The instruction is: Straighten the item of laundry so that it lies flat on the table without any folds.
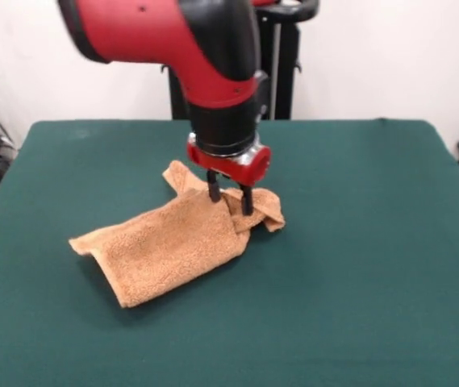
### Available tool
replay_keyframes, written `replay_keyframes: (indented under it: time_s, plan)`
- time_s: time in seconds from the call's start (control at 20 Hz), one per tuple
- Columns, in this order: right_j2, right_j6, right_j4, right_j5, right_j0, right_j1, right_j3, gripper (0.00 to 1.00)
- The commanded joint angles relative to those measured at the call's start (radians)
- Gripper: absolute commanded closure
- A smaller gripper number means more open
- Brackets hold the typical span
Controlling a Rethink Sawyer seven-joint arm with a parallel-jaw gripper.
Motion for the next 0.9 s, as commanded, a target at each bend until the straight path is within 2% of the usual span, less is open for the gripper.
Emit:
replay_keyframes:
  time_s: [0.05, 0.4, 0.6, 0.9]
  plan:
    - [-0.195, 0.224, -0.125, -0.213, 0.281, 0.076, -0.053, 0.00]
    - [-0.365, 0.268, -0.063, -0.312, 0.418, 0.142, -0.097, 0.00]
    - [-0.343, 0.240, -0.001, -0.331, 0.402, 0.149, -0.074, 0.00]
    - [-0.341, 0.210, 0.035, -0.331, 0.397, 0.144, -0.061, 0.00]
